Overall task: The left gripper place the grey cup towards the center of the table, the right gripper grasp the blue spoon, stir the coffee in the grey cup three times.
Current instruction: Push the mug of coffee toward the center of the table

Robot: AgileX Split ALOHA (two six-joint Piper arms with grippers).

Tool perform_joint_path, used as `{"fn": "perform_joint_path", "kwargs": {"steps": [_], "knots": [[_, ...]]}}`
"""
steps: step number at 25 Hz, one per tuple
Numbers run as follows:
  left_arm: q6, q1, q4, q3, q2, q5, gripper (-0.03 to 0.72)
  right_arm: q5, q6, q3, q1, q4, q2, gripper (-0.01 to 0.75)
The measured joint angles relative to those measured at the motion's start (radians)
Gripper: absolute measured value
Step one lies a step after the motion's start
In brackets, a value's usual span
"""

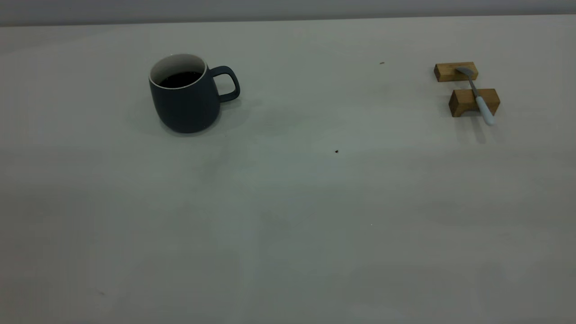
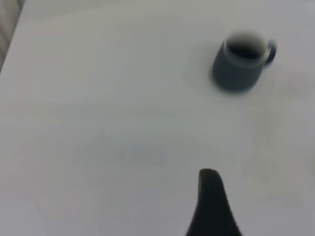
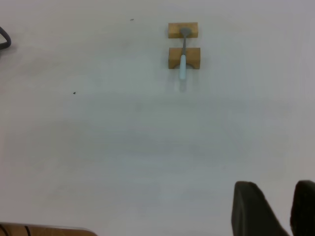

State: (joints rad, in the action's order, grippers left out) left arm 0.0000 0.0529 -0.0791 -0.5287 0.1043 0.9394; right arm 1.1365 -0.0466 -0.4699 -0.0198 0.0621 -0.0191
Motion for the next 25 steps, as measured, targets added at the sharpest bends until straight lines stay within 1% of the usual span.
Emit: {"fn": "perform_joint_path", "kwargs": {"steps": [2, 4, 10, 17, 21, 25], "knots": [[0.017, 0.000, -0.014, -0.024, 0.113, -0.078, 0.585, 0.000, 0.000, 0.000, 0.000, 0.000, 0.000, 0.240], [0.055, 0.000, -0.016, -0.054, 0.240, -0.123, 0.585, 0.000, 0.000, 0.000, 0.000, 0.000, 0.000, 0.240], [0.219, 0.000, -0.014, -0.167, 0.659, -0.198, 0.585, 0.000, 0.000, 0.000, 0.000, 0.000, 0.000, 0.240], [0.276, 0.000, -0.005, -0.311, 1.140, -0.337, 0.585, 0.000, 0.000, 0.000, 0.000, 0.000, 0.000, 0.240], [0.312, 0.000, -0.003, -0.439, 1.431, -0.365, 0.585, 0.000, 0.000, 0.000, 0.000, 0.000, 0.000, 0.240], [0.364, 0.000, -0.004, -0.592, 1.665, -0.379, 0.585, 0.000, 0.000, 0.000, 0.000, 0.000, 0.000, 0.240]]}}
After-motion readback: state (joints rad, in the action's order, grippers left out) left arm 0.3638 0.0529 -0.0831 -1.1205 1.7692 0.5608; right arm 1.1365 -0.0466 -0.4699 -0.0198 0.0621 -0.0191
